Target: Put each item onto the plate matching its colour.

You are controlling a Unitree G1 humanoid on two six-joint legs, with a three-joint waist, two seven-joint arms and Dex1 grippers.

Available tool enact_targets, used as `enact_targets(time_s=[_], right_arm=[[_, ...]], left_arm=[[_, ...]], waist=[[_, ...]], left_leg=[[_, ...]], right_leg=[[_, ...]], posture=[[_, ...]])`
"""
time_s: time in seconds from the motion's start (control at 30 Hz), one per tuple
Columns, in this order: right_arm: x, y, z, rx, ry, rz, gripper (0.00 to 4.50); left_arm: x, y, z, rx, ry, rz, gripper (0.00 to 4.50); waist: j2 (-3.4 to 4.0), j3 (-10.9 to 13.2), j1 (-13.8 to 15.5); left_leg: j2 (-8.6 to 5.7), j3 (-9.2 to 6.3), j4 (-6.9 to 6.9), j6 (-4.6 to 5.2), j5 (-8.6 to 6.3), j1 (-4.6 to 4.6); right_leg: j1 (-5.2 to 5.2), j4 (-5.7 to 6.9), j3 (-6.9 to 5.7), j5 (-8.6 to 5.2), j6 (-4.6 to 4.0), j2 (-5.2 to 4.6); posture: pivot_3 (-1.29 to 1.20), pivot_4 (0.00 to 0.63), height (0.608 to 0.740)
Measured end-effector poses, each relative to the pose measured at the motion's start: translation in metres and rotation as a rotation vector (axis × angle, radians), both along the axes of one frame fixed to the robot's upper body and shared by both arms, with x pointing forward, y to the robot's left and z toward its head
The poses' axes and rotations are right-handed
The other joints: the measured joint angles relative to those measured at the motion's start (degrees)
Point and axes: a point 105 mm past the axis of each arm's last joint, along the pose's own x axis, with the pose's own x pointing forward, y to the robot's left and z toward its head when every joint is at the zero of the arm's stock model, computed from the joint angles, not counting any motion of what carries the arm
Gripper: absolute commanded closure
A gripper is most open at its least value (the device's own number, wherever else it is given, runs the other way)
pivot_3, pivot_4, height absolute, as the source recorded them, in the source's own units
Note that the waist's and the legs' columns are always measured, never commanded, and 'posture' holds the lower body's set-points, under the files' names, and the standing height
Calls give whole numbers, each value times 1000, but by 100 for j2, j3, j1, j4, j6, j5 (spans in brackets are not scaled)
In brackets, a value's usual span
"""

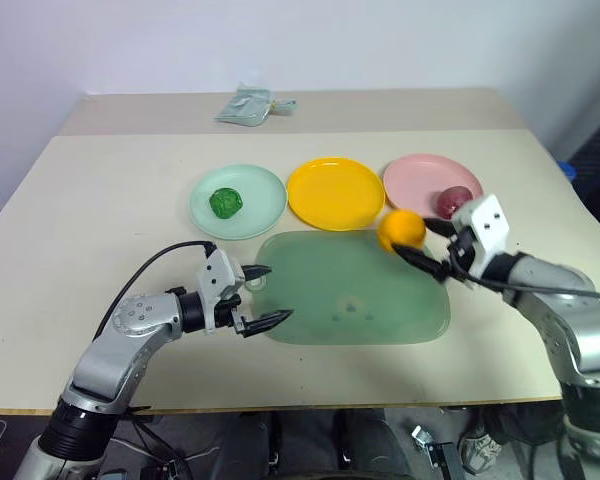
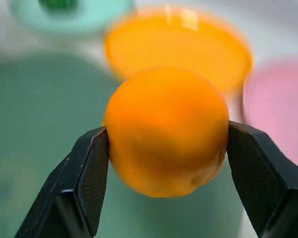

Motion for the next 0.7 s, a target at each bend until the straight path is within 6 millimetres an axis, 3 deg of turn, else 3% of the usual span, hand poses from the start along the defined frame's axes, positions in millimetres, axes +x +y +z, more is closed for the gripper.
enact_targets(time_s=[0.13,0.3,0.4,0.57,0.7], right_arm=[[50,29,12,86,-26,-74,1572],[91,55,-17,71,85,-134,1572],[98,51,-31,51,114,-151,182],[97,40,-19,37,38,-119,79],[76,1,0,28,-58,-94,79]], left_arm=[[11,27,-2,5,-14,156,0],[7,52,-11,3,3,263,0],[4,61,-11,0,-4,307,0],[-2,60,-9,-27,-23,344,0],[-5,68,-12,-38,-20,397,0]], waist=[[0,0,13],[0,0,35],[0,1,41],[1,1,2],[1,1,50]], left_leg=[[-1,3,2,-6,3,-5],[-9,3,2,-1,1,-21],[-13,3,4,2,-1,-22],[-12,3,3,-2,1,-20],[-12,2,4,4,-2,-20]], right_leg=[[-5,1,-1,0,0,0],[-18,0,-4,1,0,-5],[-15,0,-5,1,1,-9],[-17,3,-5,1,2,-8],[-11,-3,-5,1,2,-10]], posture=[[0,150,740],[0,150,740],[0,150,740],[0,150,740],[0,150,740]])
